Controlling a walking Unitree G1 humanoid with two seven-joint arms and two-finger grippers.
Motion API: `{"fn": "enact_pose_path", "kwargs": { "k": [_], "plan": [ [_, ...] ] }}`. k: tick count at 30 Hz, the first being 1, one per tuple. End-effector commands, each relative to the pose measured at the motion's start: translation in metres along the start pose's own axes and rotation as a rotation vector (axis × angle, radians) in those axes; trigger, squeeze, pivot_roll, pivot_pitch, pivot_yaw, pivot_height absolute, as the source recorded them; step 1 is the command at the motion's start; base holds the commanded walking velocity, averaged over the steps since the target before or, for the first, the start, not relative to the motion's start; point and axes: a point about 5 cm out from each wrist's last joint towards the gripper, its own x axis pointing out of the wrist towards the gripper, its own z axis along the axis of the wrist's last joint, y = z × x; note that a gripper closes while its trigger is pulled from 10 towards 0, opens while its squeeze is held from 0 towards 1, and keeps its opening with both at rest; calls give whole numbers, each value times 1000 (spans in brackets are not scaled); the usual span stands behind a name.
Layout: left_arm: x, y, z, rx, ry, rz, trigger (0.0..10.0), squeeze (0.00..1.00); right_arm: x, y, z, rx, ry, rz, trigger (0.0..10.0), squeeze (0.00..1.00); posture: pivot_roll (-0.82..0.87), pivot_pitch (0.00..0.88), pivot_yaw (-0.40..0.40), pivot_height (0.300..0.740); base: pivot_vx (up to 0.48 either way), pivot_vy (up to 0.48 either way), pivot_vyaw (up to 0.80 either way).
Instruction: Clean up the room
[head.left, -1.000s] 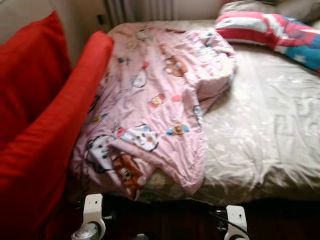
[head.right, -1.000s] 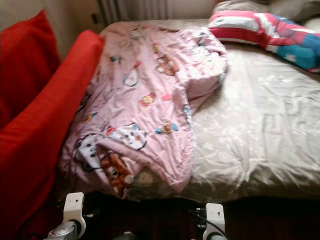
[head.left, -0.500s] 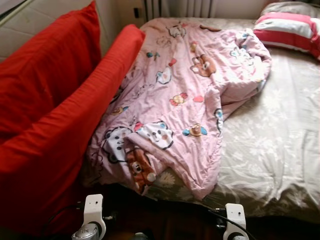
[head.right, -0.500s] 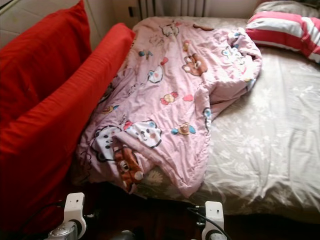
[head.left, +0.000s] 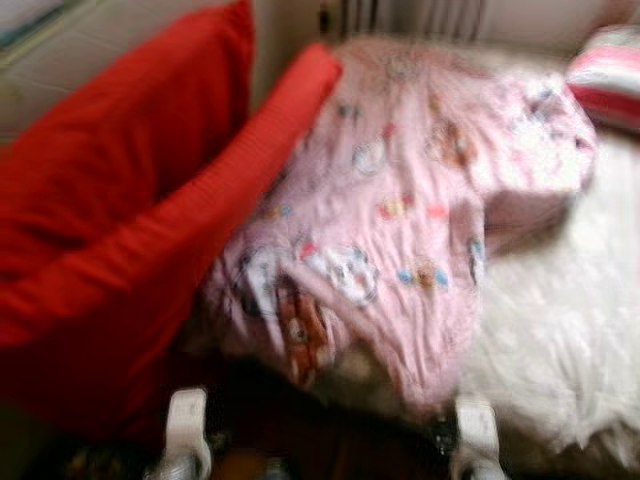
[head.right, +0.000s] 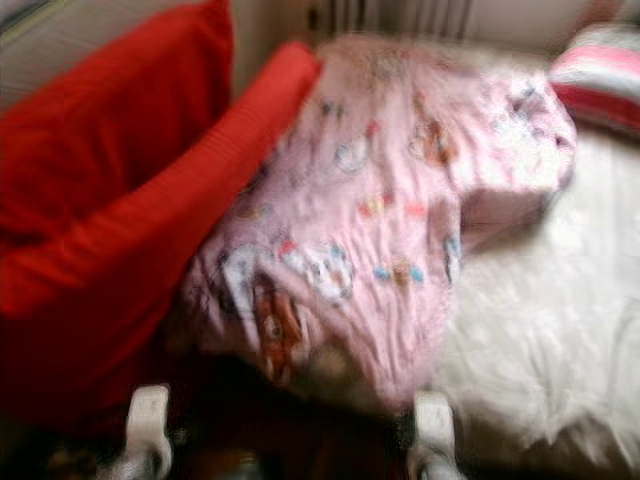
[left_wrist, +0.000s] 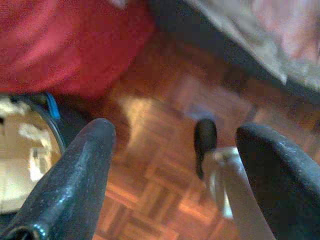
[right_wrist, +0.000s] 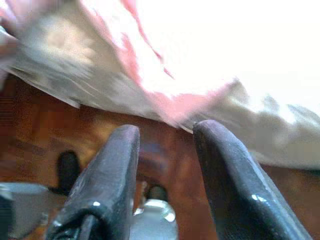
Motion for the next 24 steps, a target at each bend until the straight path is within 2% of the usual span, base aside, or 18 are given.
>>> {"fn": "enact_pose_path", "kwargs": {
  "k": [1,5,11,17,24],
  "plan": [
    [0,-5,-4,-6,9,-13,10000,0,-5,-10,-15,5,46,-28,10000,0,4,182,46,740,304,0,0],
    [0,-5,-4,-2,9,-15,10000,0,-5,-9,-14,10,43,-26,10000,0,1,180,47,740,289,0,0],
    [-1,-5,-4,-3,0,-14,10000,0,-4,-8,-11,11,31,-20,10000,0,-1,175,48,740,0,0,0],
    [-1,-4,-1,-20,-43,-14,10000,0,-1,-4,2,-6,-39,4,10000,0,-5,172,49,740,0,0,0],
    [-2,-5,5,-29,-123,-18,10000,0,2,8,30,-44,-193,85,10000,0,-13,184,45,740,0,0,0]
  ]
}}
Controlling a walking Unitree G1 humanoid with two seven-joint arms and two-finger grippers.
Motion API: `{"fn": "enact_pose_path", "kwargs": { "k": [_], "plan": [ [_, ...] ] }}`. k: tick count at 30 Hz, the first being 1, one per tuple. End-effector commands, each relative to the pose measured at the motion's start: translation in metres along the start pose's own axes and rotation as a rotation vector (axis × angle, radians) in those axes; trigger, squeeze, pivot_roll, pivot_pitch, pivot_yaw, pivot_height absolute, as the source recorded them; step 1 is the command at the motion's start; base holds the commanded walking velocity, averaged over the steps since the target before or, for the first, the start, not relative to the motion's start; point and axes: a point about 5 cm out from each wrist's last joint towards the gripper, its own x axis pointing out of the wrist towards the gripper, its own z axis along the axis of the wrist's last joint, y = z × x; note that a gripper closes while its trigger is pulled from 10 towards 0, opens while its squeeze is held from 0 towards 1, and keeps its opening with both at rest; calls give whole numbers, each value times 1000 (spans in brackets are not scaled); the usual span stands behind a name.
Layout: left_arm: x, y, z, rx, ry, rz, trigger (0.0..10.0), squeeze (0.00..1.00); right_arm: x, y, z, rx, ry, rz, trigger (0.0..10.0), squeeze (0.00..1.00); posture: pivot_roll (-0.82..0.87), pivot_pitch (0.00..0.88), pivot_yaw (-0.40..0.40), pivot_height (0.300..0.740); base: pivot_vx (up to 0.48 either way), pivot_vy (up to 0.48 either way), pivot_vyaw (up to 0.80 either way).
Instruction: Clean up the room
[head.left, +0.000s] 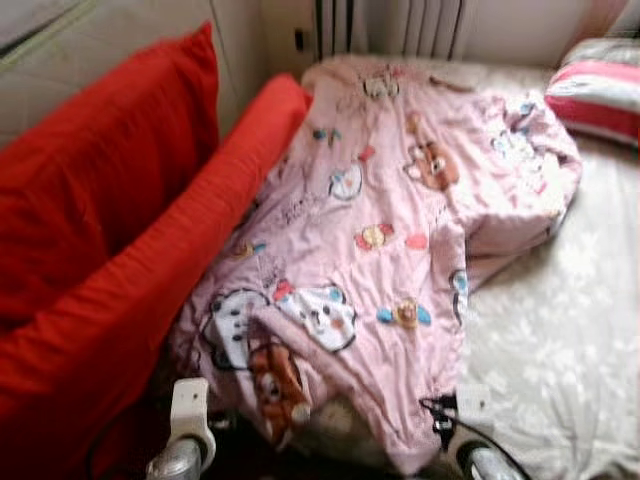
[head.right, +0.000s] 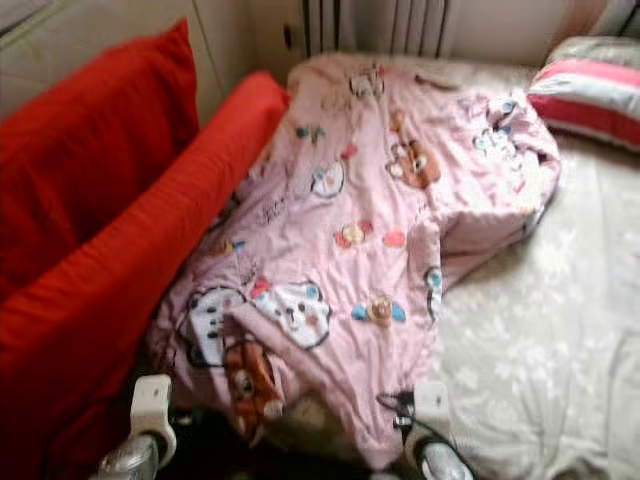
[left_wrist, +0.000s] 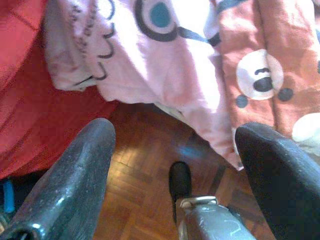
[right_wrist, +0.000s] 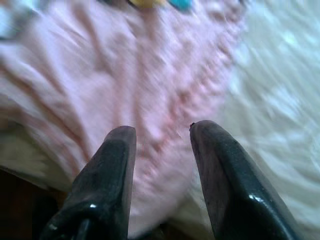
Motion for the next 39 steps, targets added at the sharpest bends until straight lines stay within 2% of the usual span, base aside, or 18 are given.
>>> {"fn": "enact_pose_path", "kwargs": {
  "k": [1,6,19,29,33,37,39],
  "plan": [
    [-4,5,-9,-20,12,14,10000,0,0,7,2,-12,-26,37,10000,0,-13,184,45,740,0,0,0],
    [-4,3,-8,-33,-3,8,10000,0,0,8,1,-12,-31,49,10000,0,-6,195,39,740,0,0,0],
    [-4,3,-13,-43,43,17,10000,0,-2,8,-6,-17,8,44,10000,0,-6,204,33,740,0,0,0],
    [-3,3,-11,-31,41,4,10000,0,0,6,0,23,-6,17,10000,0,-5,203,36,740,0,0,0],
    [-3,1,-13,-24,72,-27,10000,0,-6,-3,-21,119,113,-39,10000,0,-5,198,37,740,0,0,0],
    [-3,1,-14,-25,90,-28,10000,0,-13,-8,-36,109,184,-58,10000,0,-3,197,37,740,0,0,0],
    [-3,1,-14,-25,90,-28,10000,0,-13,-8,-36,109,184,-58,10000,0,-3,197,37,740,0,0,0]
  ]
}}
